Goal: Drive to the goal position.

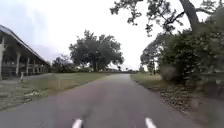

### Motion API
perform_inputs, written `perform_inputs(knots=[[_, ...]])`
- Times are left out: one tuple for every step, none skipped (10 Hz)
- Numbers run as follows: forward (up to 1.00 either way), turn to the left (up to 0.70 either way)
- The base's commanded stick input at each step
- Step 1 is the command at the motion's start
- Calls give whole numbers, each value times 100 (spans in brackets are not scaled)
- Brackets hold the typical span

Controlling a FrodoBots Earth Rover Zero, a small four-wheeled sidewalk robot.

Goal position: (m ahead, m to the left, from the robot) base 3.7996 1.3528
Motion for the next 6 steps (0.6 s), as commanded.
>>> perform_inputs(knots=[[80, 3], [80, 3], [80, 3], [80, 3], [80, 3], [80, 3]])
